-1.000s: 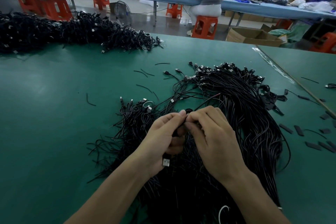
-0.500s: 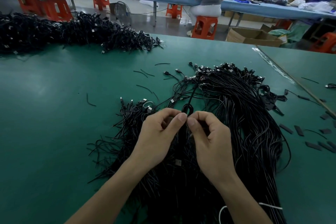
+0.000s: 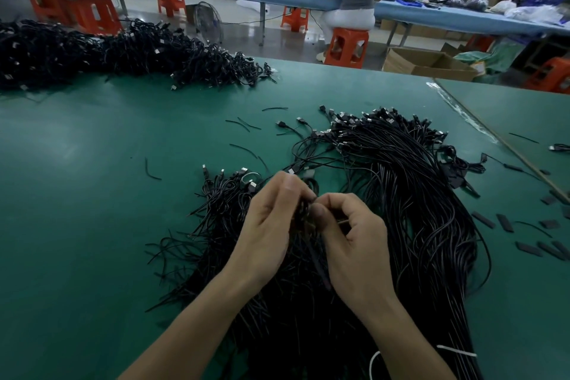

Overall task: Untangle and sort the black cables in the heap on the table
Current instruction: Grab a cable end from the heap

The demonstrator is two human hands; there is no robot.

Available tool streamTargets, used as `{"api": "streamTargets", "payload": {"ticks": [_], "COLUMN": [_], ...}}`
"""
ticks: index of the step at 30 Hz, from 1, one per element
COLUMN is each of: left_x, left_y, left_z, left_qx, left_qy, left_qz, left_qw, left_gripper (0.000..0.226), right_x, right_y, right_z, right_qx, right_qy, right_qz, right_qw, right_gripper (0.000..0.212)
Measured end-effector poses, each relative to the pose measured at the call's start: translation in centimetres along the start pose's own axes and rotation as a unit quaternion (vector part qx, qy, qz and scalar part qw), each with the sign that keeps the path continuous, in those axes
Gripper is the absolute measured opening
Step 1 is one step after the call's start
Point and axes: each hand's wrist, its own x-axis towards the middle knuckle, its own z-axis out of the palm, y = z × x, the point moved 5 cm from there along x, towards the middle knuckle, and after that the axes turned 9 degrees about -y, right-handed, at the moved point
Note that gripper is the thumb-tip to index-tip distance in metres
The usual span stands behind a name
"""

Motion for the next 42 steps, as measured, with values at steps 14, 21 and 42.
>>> {"api": "streamTargets", "payload": {"ticks": [14, 21, 42], "left_x": [-1.1, -2.3, -0.9], "left_y": [0.3, -0.4, -2.1], "left_z": [-0.9, 0.8, -1.1], "left_qx": [0.272, 0.337, -0.038], "left_qy": [0.052, -0.063, 0.004], "left_qz": [0.149, 0.180, -0.130], "left_qw": [0.949, 0.922, 0.991], "left_gripper": [0.029, 0.029, 0.080], "right_x": [0.5, 0.7, 0.0], "right_y": [2.1, 2.0, 1.8], "right_z": [-1.5, -2.0, -0.3], "right_qx": [0.002, 0.008, -0.063], "right_qy": [0.039, 0.046, -0.049], "right_qz": [0.079, 0.070, 0.026], "right_qw": [0.996, 0.996, 0.996], "right_gripper": [0.012, 0.014, 0.023]}}
